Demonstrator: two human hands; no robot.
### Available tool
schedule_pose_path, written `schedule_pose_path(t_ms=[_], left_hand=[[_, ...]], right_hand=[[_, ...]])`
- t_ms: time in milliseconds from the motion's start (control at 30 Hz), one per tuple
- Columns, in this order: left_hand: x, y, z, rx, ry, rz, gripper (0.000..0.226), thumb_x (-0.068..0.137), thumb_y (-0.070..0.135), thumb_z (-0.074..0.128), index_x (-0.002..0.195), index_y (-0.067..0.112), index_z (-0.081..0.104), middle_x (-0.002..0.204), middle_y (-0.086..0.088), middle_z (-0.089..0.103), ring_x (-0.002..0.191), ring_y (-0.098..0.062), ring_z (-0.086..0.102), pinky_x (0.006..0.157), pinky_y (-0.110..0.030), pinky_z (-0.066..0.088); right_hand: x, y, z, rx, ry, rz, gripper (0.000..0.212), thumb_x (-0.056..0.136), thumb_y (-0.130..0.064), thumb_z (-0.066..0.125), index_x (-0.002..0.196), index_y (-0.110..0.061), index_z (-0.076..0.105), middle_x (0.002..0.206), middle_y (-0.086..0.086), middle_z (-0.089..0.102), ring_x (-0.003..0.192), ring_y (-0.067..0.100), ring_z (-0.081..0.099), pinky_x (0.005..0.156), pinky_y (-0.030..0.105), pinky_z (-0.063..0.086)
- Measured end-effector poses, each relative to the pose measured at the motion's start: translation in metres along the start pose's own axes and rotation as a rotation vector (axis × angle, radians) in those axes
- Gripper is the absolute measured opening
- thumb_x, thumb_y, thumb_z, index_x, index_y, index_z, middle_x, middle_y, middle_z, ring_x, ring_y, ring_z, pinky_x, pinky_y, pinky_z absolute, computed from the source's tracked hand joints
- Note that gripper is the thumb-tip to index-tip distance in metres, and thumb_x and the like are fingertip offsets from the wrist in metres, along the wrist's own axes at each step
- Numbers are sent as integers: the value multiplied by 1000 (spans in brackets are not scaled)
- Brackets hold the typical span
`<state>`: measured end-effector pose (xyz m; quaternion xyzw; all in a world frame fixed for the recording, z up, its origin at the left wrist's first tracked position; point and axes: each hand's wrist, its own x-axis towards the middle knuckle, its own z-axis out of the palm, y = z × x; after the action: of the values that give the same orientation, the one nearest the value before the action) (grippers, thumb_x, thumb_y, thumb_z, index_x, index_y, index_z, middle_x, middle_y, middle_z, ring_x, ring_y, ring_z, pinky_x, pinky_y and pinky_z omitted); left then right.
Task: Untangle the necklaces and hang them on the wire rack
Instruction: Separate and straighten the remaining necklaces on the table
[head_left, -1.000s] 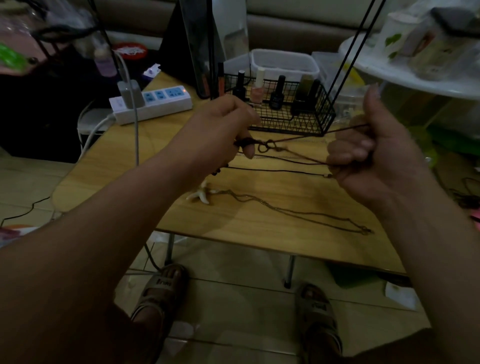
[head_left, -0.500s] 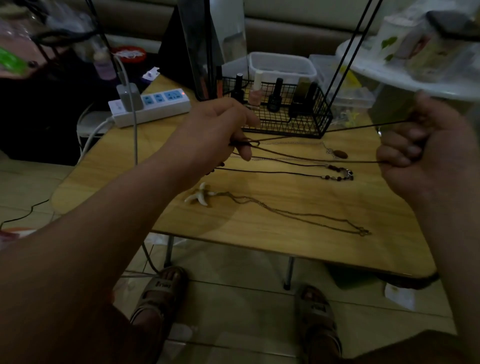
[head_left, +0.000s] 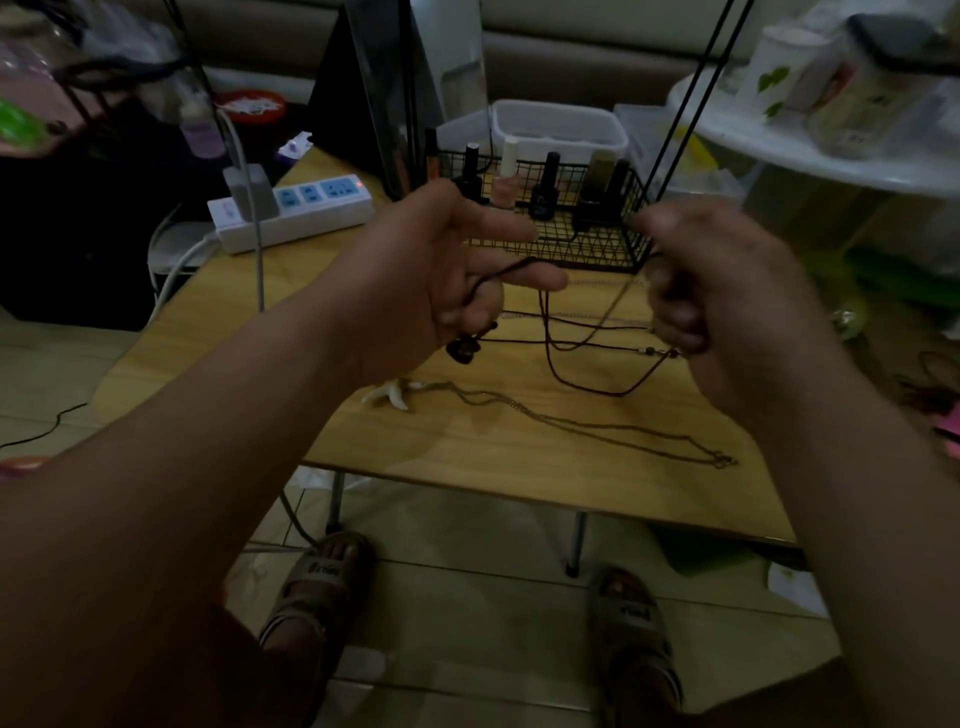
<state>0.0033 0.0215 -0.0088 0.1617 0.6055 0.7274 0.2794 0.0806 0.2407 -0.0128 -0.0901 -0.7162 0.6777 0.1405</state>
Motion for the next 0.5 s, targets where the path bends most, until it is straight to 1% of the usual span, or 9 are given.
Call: schedule_pose_path(t_ms=[33, 100, 167, 233, 300, 367, 433, 500], left_hand=[[0, 0, 2, -5, -20, -4, 48, 105, 22, 26, 141, -3, 47, 115, -28, 73, 58, -18, 41, 55, -29, 24], [0, -1, 2, 9, -55, 5, 46, 105, 17, 27, 139, -1, 51, 115, -24, 73, 62, -19, 48, 54, -27, 31], [0, -3, 0, 33, -65, 18, 43, 104, 9, 30, 139, 2, 53, 110, -17, 73, 65, -19, 55, 54, -26, 36], [-1, -4, -2, 54, -73, 21, 45, 103, 3, 30, 142, 6, 52, 107, -16, 73, 67, -19, 59, 55, -26, 39], [-2, -3, -3, 84, -94, 25, 50, 100, -3, 30, 144, 9, 51, 114, -17, 73, 71, -20, 62, 57, -25, 42], [-2, -2, -5, 116, -118, 32, 55, 98, -7, 32, 147, 12, 49, 123, -16, 72, 75, -20, 65, 59, -25, 43], [-3, -2, -7, 133, -132, 39, 58, 97, -10, 33, 149, 14, 47, 130, -13, 70, 77, -20, 66, 60, -25, 42], [-3, -1, -9, 138, -132, 53, 58, 98, -12, 35, 148, 14, 47, 130, -10, 72, 78, -19, 66, 61, -24, 42]], right_hand=[[-2, 0, 9, -55, -59, -13, 22, 101, -30, 63, 119, -19, 68, 75, -2, 56, 54, 10, 39, 47, 26, 26], [-5, 3, 23, -151, -179, -15, 22, 100, -31, 63, 121, -26, 71, 75, -6, 58, 55, 7, 42, 46, 22, 30], [-4, 8, 32, -199, -277, 1, 20, 101, -29, 63, 117, -23, 74, 68, -11, 53, 54, 2, 41, 46, 17, 32], [-2, 12, 37, -208, -321, 28, 15, 102, -28, 62, 106, -20, 75, 62, -13, 47, 52, 2, 38, 46, 14, 31], [1, 15, 38, -186, -315, 59, 15, 102, -29, 63, 103, -21, 75, 61, -14, 47, 53, 2, 38, 46, 13, 32], [4, 18, 36, -161, -297, 75, 14, 100, -29, 65, 106, -22, 75, 64, -13, 49, 54, 3, 39, 47, 15, 32], [6, 21, 33, -185, -270, 78, 19, 100, -28, 65, 112, -17, 76, 66, -12, 51, 56, 6, 38, 50, 19, 33], [7, 23, 32, -243, -191, 63, 21, 100, -28, 66, 110, -12, 76, 68, -12, 58, 55, 5, 43, 55, 22, 34]])
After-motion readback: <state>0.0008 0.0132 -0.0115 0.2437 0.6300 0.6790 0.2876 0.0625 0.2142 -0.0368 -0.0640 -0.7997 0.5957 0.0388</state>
